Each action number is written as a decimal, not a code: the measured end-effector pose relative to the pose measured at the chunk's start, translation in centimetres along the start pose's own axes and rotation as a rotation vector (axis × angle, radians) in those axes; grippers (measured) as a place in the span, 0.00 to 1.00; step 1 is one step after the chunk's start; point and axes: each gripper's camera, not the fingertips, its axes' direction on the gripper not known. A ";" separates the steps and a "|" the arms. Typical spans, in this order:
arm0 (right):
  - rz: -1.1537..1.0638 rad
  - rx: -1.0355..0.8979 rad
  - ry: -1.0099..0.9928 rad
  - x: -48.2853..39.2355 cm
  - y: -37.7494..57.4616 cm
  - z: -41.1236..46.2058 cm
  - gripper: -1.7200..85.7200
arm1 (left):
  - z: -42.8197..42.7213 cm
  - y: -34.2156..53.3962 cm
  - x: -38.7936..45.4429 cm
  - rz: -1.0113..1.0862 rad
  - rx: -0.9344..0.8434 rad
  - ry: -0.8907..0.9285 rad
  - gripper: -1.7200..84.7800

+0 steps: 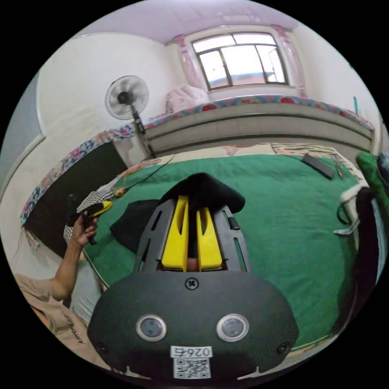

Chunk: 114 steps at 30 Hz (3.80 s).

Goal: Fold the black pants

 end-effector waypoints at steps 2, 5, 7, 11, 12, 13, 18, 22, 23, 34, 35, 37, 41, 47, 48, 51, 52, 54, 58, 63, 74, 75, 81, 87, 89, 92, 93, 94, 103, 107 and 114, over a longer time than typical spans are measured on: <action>0.132 -0.041 0.144 5.1 1.2 -1.4 0.03 | 0.7 -0.5 -0.2 -0.017 -0.040 -0.149 0.12; 0.371 0.008 0.419 11.9 5.4 -3.8 0.08 | 2.3 -1.0 -0.3 -0.015 -0.103 -0.297 0.17; 0.428 0.080 0.474 13.6 7.5 -5.1 0.09 | 3.5 -1.3 -0.3 -0.010 -0.146 -0.357 0.19; 0.244 0.155 0.391 11.7 7.6 -3.6 0.11 | 7.4 -1.7 -0.4 -0.006 -0.260 -0.400 0.23; 0.118 0.137 0.344 10.0 6.7 -2.2 0.13 | 8.2 -1.7 -0.5 -0.013 -0.292 -0.380 0.23; 0.063 0.120 0.321 9.1 6.4 -1.4 0.13 | 8.9 -1.7 -0.5 -0.038 -0.286 -0.390 0.23; -0.393 -0.189 0.330 2.6 5.5 9.3 0.20 | 10.4 -2.2 0.9 0.000 -0.329 -0.375 0.20; -0.569 -0.343 0.463 2.4 8.0 15.7 0.21 | 10.9 -2.0 1.6 0.048 -0.340 -0.367 0.16; -0.541 -0.368 0.371 3.2 8.0 15.8 0.15 | 10.9 -2.0 1.8 0.063 -0.333 -0.354 0.14; -0.024 0.156 0.030 12.1 6.4 0.5 0.02 | 0.8 -4.7 1.7 0.087 -0.115 -0.368 0.09; 0.008 0.210 0.068 13.6 6.4 -1.7 0.02 | -0.8 -5.2 1.0 0.077 -0.108 -0.413 0.09; 0.036 0.238 0.202 16.4 6.6 -3.8 0.02 | -2.1 -5.8 -0.3 0.084 -0.133 -0.465 0.10; 0.155 -0.066 0.790 24.4 8.7 -1.3 0.04 | -3.4 -4.9 -4.2 -0.043 -0.163 -0.559 0.16; 0.128 -0.049 0.770 27.3 14.4 -0.6 0.12 | -4.8 -3.3 -1.9 0.038 -0.064 -0.485 0.19; 0.102 -0.034 0.682 27.4 14.7 -0.2 0.12 | -4.4 -3.5 -1.4 0.063 -0.086 -0.497 0.20; 0.062 -0.087 0.449 28.1 14.6 2.5 0.13 | -1.3 -4.4 0.4 0.171 -0.189 -0.563 0.21; 0.070 -0.097 0.407 28.3 14.5 3.2 0.13 | 0.1 -4.7 0.4 0.178 -0.232 -0.565 0.22; 0.113 -0.132 0.280 29.7 14.3 6.4 0.14 | 2.3 -5.2 -0.3 0.133 -0.314 -0.544 0.23; 0.181 -0.324 0.239 32.2 15.2 13.0 0.15 | 5.6 -4.1 -1.6 0.087 -0.400 -0.616 0.20; 0.137 -0.341 0.261 32.7 16.3 13.2 0.03 | 3.1 -3.8 -1.3 0.106 -0.380 -0.549 0.11; 0.047 0.082 0.073 30.4 22.3 1.6 0.00 | -11.1 2.9 2.9 0.293 0.019 -0.263 0.09; 0.027 0.133 0.051 30.3 24.1 0.0 0.00 | -11.9 3.7 3.2 0.306 0.042 -0.255 0.08; 0.019 0.147 -0.106 31.9 34.5 -5.3 0.00 | -18.5 11.3 2.7 0.335 0.051 -0.053 0.08; 0.126 0.055 -0.155 32.9 41.6 -8.6 0.01 | -22.2 15.6 0.8 0.171 -0.084 -0.167 0.04; 0.180 0.112 0.023 32.5 42.2 -10.1 0.01 | -24.5 16.1 0.2 0.075 -0.011 -0.315 0.02; 0.145 0.187 0.120 30.6 40.9 -11.5 0.01 | -26.9 15.4 0.7 0.036 0.090 -0.373 0.01; 0.102 0.184 0.124 29.6 39.6 -11.0 0.01 | -27.1 15.1 1.0 0.035 0.106 -0.383 0.01; 0.081 0.168 0.129 29.0 38.9 -10.5 0.01 | -27.6 14.5 1.9 0.040 0.157 -0.409 0.01; 0.060 -0.104 0.531 29.5 28.8 2.4 0.07 | -18.7 4.4 3.5 0.233 0.012 -0.719 0.17; 0.281 -0.185 0.513 34.6 27.6 6.0 0.12 | -11.4 -0.2 -2.7 0.132 -0.267 -0.775 0.21; 0.452 -0.246 0.397 39.3 27.6 8.9 0.10 | -7.8 -2.3 -8.4 -0.056 -0.411 -0.504 0.07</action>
